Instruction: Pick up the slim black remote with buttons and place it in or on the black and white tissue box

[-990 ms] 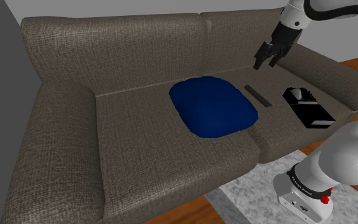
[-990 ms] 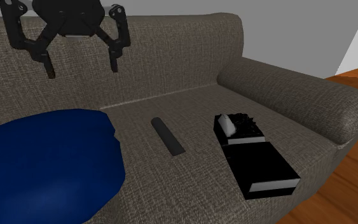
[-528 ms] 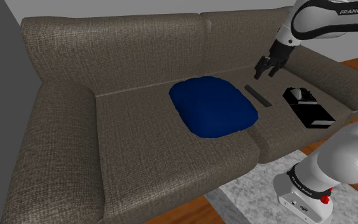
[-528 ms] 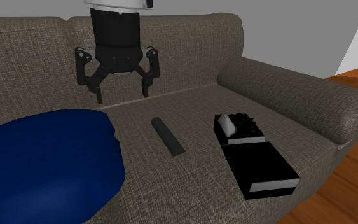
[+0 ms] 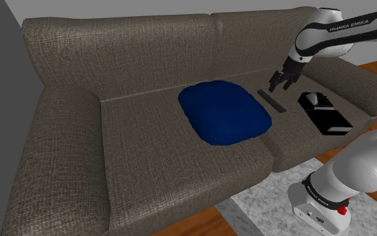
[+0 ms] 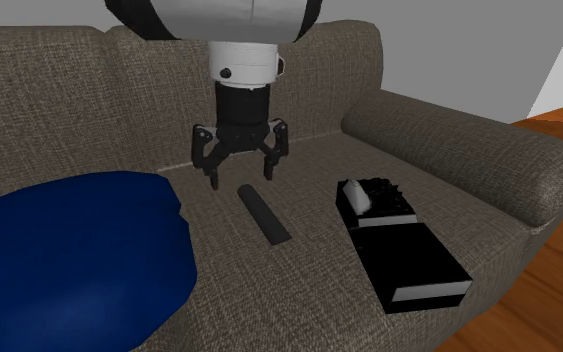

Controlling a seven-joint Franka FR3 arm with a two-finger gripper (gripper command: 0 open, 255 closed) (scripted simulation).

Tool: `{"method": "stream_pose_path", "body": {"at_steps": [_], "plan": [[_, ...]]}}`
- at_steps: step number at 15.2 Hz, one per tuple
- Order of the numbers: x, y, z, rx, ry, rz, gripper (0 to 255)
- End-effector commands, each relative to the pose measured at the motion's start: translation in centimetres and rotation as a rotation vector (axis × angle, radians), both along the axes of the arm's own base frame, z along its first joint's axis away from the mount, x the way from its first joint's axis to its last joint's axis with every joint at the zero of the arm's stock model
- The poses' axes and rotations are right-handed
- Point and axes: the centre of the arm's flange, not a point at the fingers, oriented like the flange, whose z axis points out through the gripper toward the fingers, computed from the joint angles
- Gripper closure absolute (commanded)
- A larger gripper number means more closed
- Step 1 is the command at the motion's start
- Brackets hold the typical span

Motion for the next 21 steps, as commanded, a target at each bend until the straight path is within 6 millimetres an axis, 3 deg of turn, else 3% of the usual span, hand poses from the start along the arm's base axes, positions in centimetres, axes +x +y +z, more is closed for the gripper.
{"method": "stream_pose_path", "body": {"at_steps": [1,5,13,21], "plan": [[0.3,-1.7,-2.0,0.003,0.009,-0.012,0],[0.4,-5.4,-5.9,0.012,0.029,-0.035,0],[0.5,-5.1,-9.9,0.012,0.029,-0.035,0],[0.5,-5.1,-9.9,0.012,0.029,-0.035,0]]}}
